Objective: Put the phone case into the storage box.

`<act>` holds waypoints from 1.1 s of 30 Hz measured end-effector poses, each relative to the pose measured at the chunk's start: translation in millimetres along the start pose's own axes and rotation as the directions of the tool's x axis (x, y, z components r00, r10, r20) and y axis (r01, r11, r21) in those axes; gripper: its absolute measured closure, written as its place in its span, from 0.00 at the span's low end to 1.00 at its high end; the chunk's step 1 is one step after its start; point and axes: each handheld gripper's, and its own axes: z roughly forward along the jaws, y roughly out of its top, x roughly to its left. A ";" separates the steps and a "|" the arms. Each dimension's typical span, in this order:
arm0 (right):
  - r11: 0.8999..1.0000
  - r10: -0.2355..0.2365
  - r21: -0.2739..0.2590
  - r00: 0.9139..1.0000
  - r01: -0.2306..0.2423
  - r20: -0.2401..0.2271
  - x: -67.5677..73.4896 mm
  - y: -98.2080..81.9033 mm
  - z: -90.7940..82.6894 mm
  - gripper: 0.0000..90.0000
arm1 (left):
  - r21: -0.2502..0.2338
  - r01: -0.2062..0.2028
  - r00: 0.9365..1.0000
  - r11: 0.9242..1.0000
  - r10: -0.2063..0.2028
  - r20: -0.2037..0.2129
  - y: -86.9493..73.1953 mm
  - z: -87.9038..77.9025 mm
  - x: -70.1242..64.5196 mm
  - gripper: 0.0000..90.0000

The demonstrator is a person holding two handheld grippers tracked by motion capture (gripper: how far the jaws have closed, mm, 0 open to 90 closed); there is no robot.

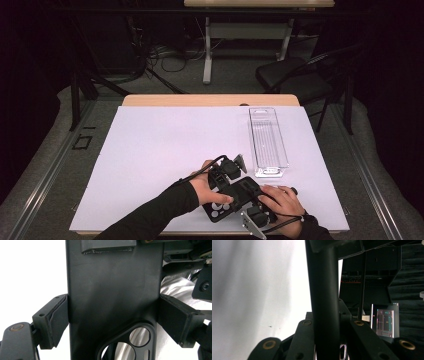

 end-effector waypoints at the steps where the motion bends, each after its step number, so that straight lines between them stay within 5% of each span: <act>1: 1.000 -0.001 0.000 1.000 0.001 0.000 0.0 0.0 0.0 0.92 | 0.003 0.001 1.000 1.000 -0.001 0.004 0.1 -0.2 0.3 0.16; 33: 1.000 -0.031 -0.001 0.999 0.031 0.030 -1.2 1.6 2.0 0.97 | -0.008 0.020 0.999 1.000 -0.020 0.029 -2.3 -2.5 4.7 0.15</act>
